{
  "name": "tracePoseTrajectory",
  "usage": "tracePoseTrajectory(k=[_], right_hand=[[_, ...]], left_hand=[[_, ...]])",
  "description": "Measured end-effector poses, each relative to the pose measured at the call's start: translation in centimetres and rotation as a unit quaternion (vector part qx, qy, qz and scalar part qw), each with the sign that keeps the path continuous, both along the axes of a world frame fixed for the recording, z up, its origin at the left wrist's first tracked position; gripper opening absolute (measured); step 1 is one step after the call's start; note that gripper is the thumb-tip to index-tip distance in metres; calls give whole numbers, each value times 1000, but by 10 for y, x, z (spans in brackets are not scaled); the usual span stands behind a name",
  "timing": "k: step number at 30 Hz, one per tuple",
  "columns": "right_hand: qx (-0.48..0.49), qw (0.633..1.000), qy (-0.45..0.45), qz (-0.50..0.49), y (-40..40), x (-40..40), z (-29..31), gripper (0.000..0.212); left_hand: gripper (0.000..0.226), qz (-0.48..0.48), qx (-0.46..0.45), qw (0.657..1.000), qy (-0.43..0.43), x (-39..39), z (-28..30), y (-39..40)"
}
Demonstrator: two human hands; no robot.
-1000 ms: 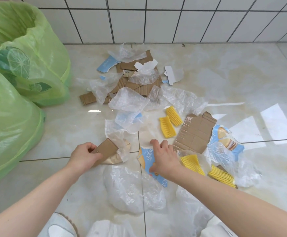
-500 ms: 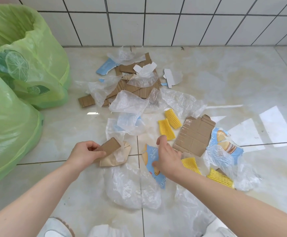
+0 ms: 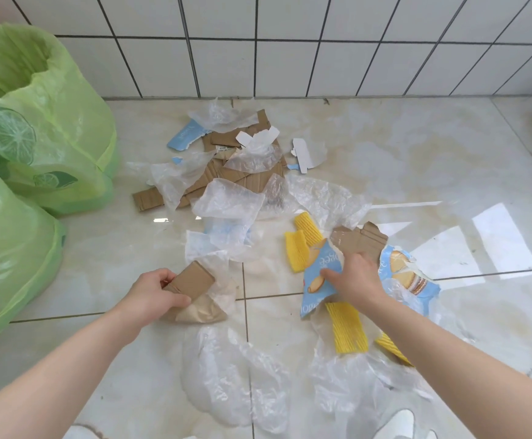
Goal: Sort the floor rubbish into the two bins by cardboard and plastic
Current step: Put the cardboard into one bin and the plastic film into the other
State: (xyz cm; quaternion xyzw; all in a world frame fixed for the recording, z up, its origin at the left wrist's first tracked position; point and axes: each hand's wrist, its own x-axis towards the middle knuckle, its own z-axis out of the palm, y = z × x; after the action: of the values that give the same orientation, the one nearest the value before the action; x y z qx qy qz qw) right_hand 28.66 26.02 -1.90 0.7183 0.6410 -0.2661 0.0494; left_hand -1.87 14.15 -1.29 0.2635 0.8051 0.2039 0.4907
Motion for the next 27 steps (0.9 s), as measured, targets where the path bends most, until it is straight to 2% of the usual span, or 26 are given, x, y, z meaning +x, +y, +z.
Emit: tracePoseTrajectory(k=[4, 8, 13, 17, 21, 24, 27], right_hand=[[6, 999, 20, 35, -21, -7, -3, 45], [-11, 996, 49, 80, -27, -17, -3, 43], [9, 999, 33, 21, -12, -9, 1, 41], [-37, 998, -12, -58, -1, -4, 3, 55], [-82, 991, -33, -104, 1, -11, -2, 61], [-100, 987, -32, -121, 5, -17, -3, 59], [-118, 982, -1, -150, 9, -22, -1, 56]], left_hand=[[34, 29, -9, 999, -44, -11, 7, 2], [26, 55, -5, 996, -69, -15, 12, 3], [24, 69, -22, 991, -115, -20, 16, 3], [21, 84, -46, 984, -149, -22, 16, 3], [15, 155, -85, 960, -216, -21, 19, 3], [13, 164, -140, 946, -244, -25, 24, 0], [14, 164, -172, 944, -230, -33, 29, -5]])
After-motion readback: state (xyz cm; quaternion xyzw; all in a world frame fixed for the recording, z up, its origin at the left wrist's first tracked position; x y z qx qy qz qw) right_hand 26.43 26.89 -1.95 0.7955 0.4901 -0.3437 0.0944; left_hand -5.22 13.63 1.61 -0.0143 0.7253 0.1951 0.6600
